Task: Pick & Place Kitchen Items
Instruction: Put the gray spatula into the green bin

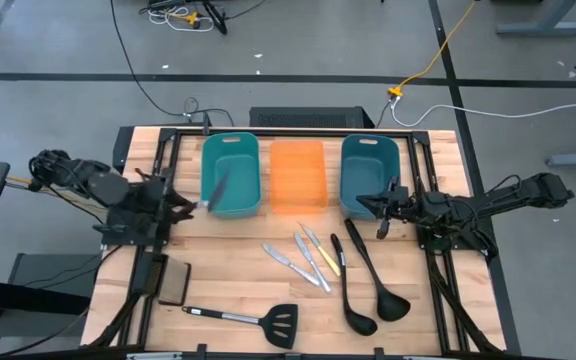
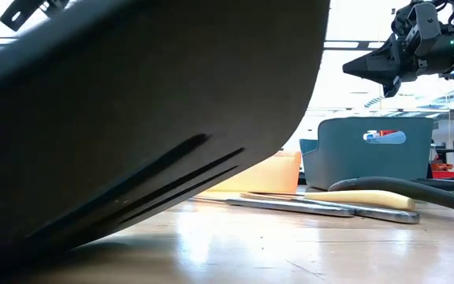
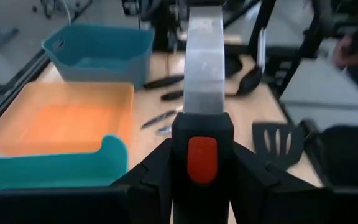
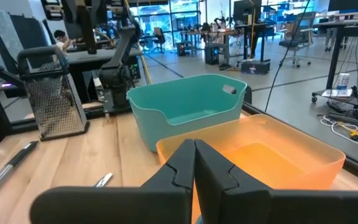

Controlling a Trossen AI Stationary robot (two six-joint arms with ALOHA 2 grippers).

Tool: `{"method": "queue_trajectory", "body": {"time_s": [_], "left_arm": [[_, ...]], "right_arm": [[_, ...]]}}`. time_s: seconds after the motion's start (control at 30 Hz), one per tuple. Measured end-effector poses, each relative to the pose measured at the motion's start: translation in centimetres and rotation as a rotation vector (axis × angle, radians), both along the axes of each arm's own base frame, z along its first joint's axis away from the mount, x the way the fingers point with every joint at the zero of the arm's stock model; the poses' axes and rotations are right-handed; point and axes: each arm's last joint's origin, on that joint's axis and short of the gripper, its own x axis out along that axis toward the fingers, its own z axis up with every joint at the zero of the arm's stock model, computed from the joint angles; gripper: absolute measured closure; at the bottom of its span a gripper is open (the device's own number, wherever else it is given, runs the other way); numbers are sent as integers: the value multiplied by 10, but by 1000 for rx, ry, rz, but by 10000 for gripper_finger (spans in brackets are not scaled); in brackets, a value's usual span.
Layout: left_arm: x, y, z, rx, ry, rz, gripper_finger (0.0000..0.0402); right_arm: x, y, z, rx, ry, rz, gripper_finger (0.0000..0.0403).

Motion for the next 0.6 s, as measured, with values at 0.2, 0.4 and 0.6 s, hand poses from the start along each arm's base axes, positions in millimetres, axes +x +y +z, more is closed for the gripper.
{"method": "queue_trajectory", "body": {"time_s": [0.2,0.4,0.6], "left_arm": [[-11,7,-30,-49,-40,77,285],[-10,7,-40,-69,-25,82,285],[-10,14,-8,157,-90,277,285]], "right_arm": [[1,0,-1,0,1,-1,392],[3,1,-1,3,0,-1,392],[5,1,0,6,-16,-1,392]]}}
